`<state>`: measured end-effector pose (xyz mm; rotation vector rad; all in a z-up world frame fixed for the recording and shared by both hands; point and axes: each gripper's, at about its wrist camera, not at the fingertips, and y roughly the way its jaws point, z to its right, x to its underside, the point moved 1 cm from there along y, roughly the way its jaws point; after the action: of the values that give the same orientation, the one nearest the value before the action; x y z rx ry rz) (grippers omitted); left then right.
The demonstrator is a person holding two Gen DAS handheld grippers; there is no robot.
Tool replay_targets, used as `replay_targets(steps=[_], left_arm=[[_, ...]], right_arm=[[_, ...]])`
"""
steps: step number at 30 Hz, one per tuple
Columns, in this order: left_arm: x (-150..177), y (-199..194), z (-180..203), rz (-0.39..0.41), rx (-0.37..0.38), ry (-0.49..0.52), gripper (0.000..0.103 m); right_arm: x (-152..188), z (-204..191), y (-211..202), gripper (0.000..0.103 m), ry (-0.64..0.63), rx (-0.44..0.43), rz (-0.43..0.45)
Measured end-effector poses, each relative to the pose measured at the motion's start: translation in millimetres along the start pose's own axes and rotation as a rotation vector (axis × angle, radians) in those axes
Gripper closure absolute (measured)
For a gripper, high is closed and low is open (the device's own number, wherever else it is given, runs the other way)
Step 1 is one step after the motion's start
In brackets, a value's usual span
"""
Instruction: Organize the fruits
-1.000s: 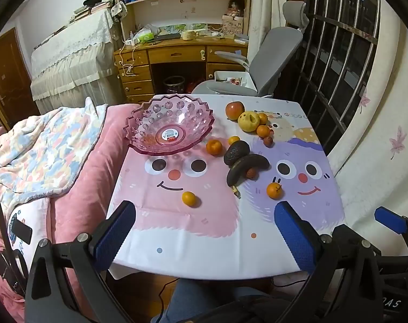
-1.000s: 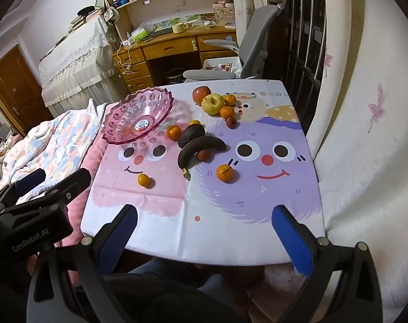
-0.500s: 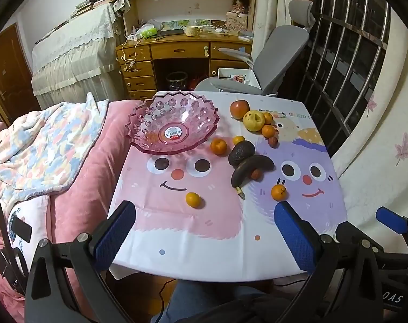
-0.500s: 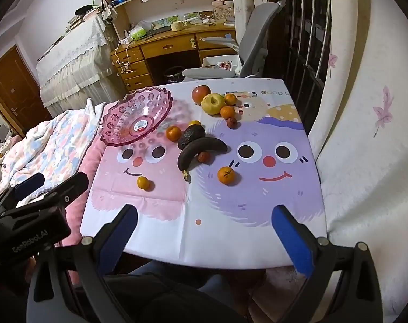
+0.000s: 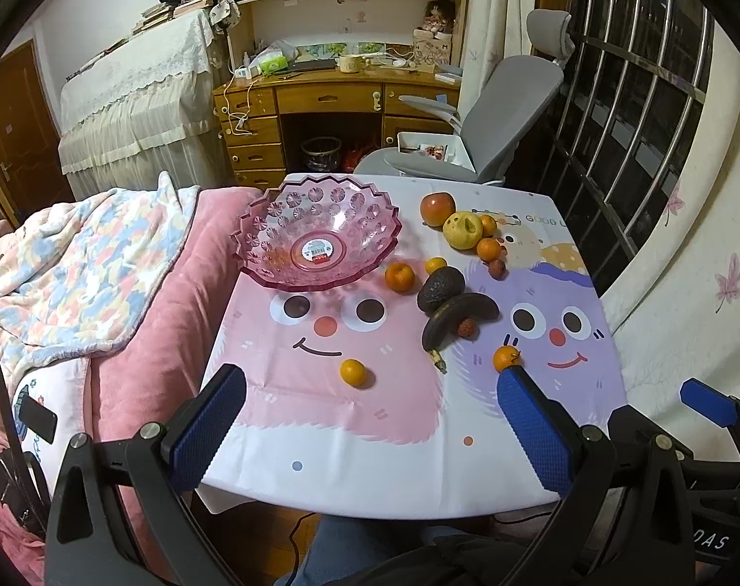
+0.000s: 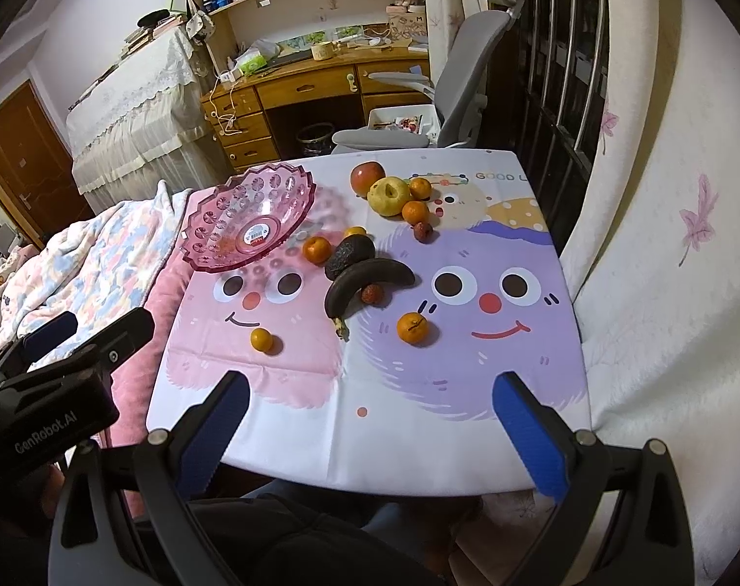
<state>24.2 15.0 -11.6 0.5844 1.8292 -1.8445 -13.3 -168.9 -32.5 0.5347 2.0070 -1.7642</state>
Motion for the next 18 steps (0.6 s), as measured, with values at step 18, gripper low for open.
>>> replay_targets(steps=[18], left_arm=[[-18.4,-6.8,-22.1,0.031,-0.005,-0.008,0.001]], right_arm=[[-11.0,-13.6,-3.0,0.003,0.035,0.005,0.035]])
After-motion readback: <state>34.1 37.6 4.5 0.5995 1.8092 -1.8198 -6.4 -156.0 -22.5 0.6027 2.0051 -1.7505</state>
